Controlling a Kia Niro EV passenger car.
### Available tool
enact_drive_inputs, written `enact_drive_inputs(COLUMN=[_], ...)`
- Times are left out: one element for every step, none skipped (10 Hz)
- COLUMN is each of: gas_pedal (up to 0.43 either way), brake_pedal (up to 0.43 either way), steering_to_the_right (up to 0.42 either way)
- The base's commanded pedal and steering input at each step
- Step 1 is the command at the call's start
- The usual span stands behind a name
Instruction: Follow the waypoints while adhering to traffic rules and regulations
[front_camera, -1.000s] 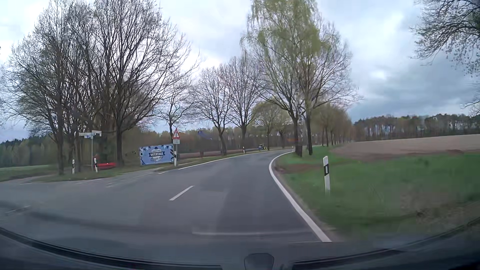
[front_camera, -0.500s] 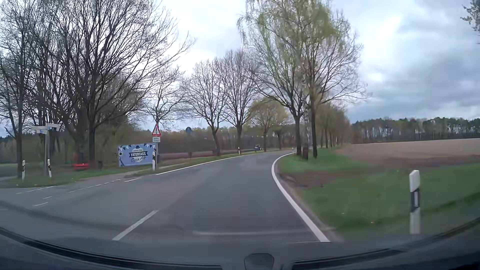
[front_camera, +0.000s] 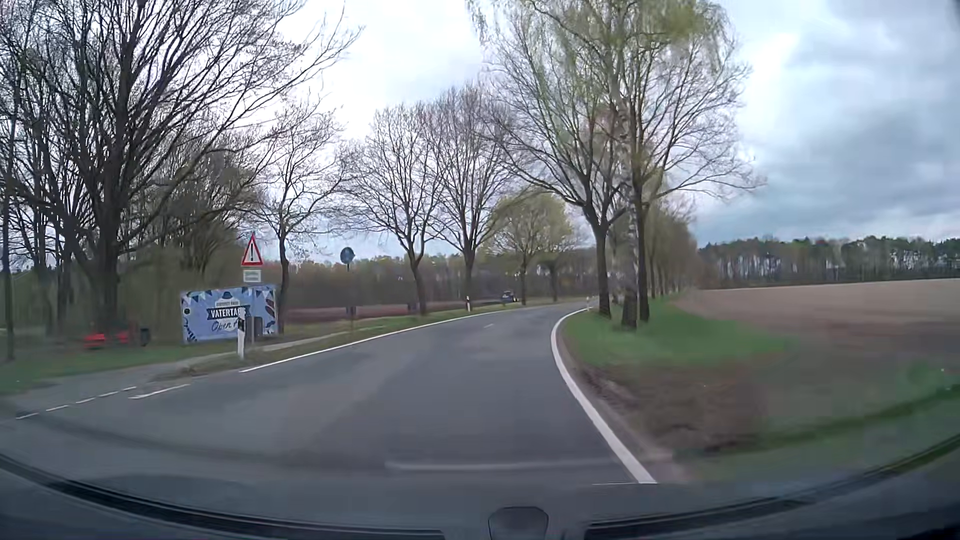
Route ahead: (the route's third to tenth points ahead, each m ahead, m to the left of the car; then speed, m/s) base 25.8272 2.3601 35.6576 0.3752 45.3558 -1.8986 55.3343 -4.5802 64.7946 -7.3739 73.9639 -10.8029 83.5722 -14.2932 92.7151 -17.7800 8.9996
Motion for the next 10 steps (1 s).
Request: enact_drive_inputs(gas_pedal=[0.067, 0.059, 0.059, 0.059, 0.059, 0.079, 0.079, 0.079, 0.079, 0.079], brake_pedal=[0.0, 0.0, 0.0, 0.0, 0.0, 0.0, 0.0, 0.0, 0.0, 0.0], steering_to_the_right=[0.012, 0.013, 0.015, 0.016, 0.017, 0.02, 0.024, 0.025, 0.024, 0.025])
